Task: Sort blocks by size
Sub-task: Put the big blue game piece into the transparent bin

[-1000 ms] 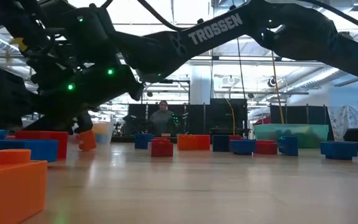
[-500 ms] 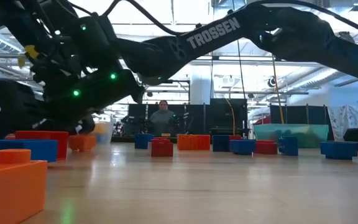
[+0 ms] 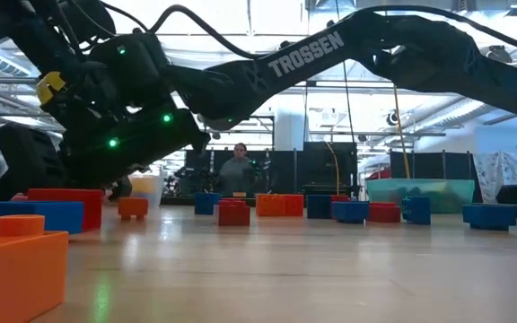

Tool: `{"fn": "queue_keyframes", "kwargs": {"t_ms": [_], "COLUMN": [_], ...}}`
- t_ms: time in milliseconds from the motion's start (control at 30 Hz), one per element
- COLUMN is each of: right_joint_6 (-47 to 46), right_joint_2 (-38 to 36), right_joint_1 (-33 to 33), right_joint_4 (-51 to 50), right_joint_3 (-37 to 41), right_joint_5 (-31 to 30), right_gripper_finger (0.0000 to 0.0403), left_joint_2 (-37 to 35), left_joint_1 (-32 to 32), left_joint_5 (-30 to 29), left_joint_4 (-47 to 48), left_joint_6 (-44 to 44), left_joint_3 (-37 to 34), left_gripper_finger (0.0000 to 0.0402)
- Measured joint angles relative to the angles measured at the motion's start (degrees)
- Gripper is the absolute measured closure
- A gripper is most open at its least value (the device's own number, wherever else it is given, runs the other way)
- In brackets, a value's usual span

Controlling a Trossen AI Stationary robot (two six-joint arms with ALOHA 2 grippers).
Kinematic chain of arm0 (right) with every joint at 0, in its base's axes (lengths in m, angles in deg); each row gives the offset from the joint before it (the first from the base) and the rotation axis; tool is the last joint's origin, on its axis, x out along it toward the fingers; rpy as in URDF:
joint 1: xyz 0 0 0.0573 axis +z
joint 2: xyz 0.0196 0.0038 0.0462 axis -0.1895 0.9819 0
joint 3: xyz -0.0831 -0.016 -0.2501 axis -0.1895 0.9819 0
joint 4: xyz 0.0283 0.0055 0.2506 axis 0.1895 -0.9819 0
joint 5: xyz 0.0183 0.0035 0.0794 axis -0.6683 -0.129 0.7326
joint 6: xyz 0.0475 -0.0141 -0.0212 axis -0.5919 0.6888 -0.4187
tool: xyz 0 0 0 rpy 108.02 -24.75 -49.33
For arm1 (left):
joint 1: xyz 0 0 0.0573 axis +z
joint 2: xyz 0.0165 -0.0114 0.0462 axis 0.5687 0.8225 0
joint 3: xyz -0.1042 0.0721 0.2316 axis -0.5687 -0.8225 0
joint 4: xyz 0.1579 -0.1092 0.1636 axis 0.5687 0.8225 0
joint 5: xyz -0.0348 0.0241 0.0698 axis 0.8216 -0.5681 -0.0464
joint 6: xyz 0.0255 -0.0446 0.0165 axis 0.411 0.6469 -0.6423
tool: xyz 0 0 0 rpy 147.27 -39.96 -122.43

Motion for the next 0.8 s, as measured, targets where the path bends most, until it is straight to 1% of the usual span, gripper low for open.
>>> {"fn": "queue_keyframes", "kwargs": {"t_ms": [167,367,467,600,733,800], "right_joint_6": [0.22,1.17,1.46,3.27,4.46,4.93], "right_joint_2": [0.0,-0.02,-0.59,-2.73,-5.92,-7.17], "right_joint_1": [-0.02,-0.09,-0.07,-0.09,-1.53,-2.74], "right_joint_4": [0.47,0.53,-0.26,-2.2,-5.86,-7.21], "right_joint_3": [0.0,0.0,0.0,-0.02,-0.13,-0.15], "right_joint_5": [0.02,0.0,0.0,-0.41,-2.45,-3.48], "right_gripper_finger": [0.0242,0.0311,0.0317,0.0317,0.0317,0.0317], "left_joint_2": [0.0,0.0,0.0,0.0,-0.13,-0.44], "left_joint_1": [0.0,0.0,0.0,0.0,0.0,0.0], "left_joint_5": [0.0,0.0,0.1,3.32,3.38,2.1], "left_joint_4": [0.0,0.1,0.41,0.72,0.86,0.93], "left_joint_6": [-0.02,-0.14,-1.24,-2.97,-2.89,-1.85], "left_joint_3": [0.0,0.0,0.0,-0.02,-0.02,-0.02], "left_gripper_finger": [0.021,0.021,0.021,0.021,0.021,0.021]}}
